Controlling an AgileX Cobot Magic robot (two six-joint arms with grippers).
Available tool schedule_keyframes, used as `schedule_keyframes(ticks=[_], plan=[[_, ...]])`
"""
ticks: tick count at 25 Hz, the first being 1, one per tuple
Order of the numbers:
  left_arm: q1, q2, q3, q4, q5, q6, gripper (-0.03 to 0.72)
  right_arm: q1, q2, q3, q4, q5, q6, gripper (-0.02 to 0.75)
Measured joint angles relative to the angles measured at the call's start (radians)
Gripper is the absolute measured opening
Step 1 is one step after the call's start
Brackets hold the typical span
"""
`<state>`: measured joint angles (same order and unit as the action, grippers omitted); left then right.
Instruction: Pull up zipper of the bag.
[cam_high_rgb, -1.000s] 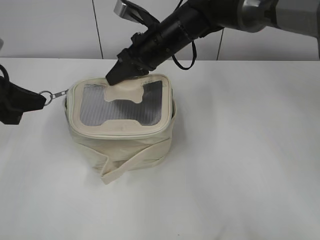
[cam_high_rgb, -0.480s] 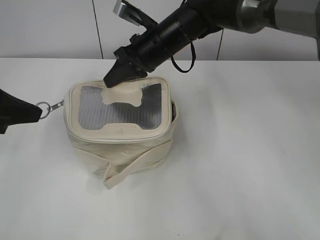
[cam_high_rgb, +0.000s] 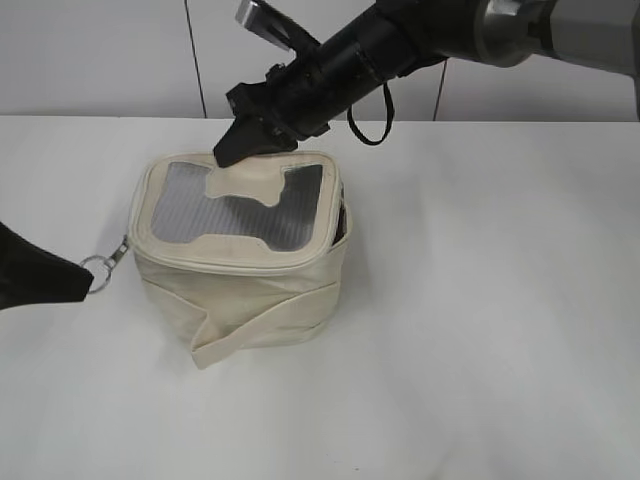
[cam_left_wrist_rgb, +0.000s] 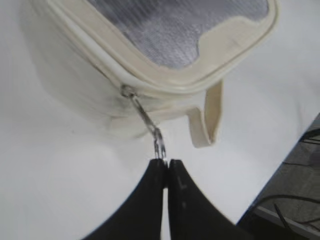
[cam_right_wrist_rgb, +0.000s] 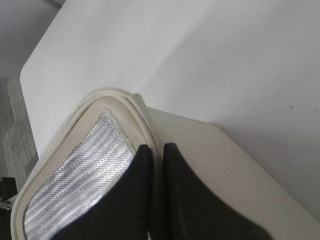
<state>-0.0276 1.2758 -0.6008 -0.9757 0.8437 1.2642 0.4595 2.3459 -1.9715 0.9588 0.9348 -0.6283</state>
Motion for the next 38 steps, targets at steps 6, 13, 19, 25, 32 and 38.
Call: schedule_keyframes(ticks=[6, 13, 19, 25, 32, 38], plan=[[-0.069, 0.0, 0.056, -0.058, -0.041, -0.002, -0.008, 0.001, 0.0, 0.001, -0.002, -0.005, 0.022, 0.042], [-0.449, 0.0, 0.064, -0.156, -0.308, -0.005, -0.008, -0.001, 0.0, 0.0, -0.01, -0.01, 0.023, 0.041], [-0.685, 0.03, 0.069, -0.23, -0.549, -0.005, -0.006, -0.002, 0.0, 0.0, -0.016, -0.01, 0.023, 0.041], [-0.689, 0.04, 0.07, -0.29, -0.562, -0.005, 0.044, -0.011, -0.009, 0.0, -0.057, -0.01, 0.024, 0.078], [-0.538, -0.104, 0.071, -0.268, -0.369, -0.154, 0.359, -0.169, -0.12, 0.01, -0.167, 0.044, 0.035, 0.294], [-0.277, -0.094, -0.051, -0.135, -0.249, -0.184, 0.385, -0.311, -0.279, 0.356, -0.066, -0.064, -0.091, 0.294]])
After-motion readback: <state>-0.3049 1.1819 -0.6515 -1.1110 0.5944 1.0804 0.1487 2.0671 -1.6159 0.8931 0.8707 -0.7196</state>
